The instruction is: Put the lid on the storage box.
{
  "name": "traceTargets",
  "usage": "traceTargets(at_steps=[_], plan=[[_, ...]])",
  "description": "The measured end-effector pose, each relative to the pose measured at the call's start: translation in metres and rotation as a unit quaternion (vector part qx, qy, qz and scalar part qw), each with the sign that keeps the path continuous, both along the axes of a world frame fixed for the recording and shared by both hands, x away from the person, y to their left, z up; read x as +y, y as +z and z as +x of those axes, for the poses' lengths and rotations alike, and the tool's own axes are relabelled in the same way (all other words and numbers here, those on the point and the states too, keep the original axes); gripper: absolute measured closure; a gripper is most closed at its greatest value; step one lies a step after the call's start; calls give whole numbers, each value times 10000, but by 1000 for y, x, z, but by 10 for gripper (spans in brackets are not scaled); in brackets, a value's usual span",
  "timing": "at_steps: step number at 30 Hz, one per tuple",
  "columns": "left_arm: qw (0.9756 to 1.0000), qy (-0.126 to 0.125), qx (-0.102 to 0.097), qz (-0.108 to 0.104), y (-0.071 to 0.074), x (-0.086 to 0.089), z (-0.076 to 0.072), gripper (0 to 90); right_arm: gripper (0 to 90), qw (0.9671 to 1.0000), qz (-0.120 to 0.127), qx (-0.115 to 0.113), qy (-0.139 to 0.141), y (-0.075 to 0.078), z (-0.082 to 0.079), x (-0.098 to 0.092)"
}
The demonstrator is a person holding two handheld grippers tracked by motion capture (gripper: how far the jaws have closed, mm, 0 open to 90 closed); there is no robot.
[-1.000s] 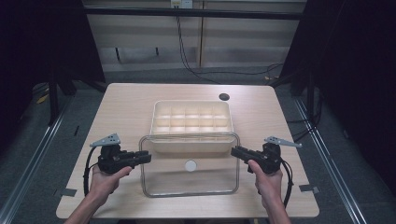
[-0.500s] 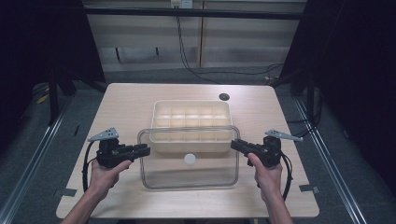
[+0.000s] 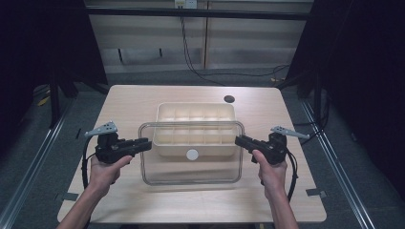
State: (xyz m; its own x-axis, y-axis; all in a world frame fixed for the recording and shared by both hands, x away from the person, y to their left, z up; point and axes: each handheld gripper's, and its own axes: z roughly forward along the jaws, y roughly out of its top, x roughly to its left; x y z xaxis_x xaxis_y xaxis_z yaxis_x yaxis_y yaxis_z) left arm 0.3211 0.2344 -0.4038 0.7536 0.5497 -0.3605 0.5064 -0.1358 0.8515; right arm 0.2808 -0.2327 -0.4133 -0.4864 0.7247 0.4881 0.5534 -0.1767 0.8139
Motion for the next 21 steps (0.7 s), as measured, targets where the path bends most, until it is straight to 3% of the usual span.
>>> traceTargets(at_steps=[13,21], plan=[[9998,97,-148,82,16,-2,13,694,687,9996,-222,-136,-52,18,16,4],[9994,163,-248,177,25,-8,24,684,685,9997,-208,-133,-84,23,26,1]])
